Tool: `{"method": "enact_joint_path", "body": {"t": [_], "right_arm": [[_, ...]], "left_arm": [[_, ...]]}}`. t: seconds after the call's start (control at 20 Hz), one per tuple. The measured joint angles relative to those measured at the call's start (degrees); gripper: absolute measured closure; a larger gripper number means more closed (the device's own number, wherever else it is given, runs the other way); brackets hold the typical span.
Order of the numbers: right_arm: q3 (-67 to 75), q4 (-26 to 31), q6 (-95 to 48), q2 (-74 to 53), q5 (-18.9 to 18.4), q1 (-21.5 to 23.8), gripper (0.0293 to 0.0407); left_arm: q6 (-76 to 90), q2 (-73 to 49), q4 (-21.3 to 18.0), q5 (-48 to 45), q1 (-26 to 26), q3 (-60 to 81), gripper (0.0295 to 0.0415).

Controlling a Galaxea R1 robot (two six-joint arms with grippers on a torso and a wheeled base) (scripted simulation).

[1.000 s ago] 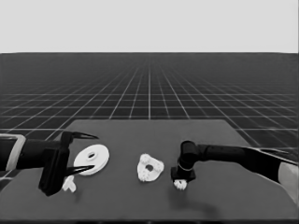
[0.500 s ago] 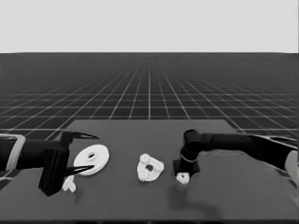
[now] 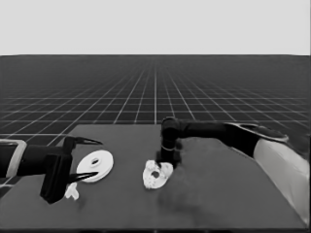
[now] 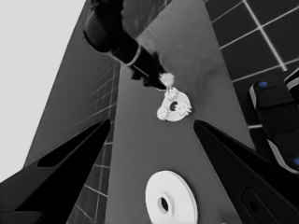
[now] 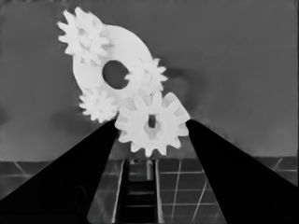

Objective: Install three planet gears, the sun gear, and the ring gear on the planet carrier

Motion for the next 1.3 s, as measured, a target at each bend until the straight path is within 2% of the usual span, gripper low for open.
{"method": "enact_joint_path", "body": {"t": [0.1, 0.25, 0.4, 0.5, 0.6, 1.3], "right_arm": [[-10.67, 0.42, -3.74, 7.67, 0.60, 0.32, 0.0390], [-16.19, 0.59, -6.05, 10.91, 0.93, 0.36, 0.0390], [-17.42, 0.63, -6.59, 11.56, 1.00, 0.35, 0.0390], [-19.90, -3.81, -8.14, 12.25, 2.28, -4.25, 0.0390], [-21.16, -5.27, -8.89, 12.60, 2.88, -5.89, 0.0390], [-21.84, -5.99, -5.33, 12.79, 3.23, -7.06, 0.0391]], "left_arm": [[0.00, 0.00, 0.00, 0.00, 0.00, 0.00, 0.0326], [0.00, 0.00, 0.00, 0.00, 0.00, 0.00, 0.0326], [0.00, 0.00, 0.00, 0.00, 0.00, 0.00, 0.0326], [0.00, 0.00, 0.00, 0.00, 0.00, 0.00, 0.0326], [0.00, 0.00, 0.00, 0.00, 0.00, 0.00, 0.0326], [0.00, 0.00, 0.00, 0.00, 0.00, 0.00, 0.0326]]}}
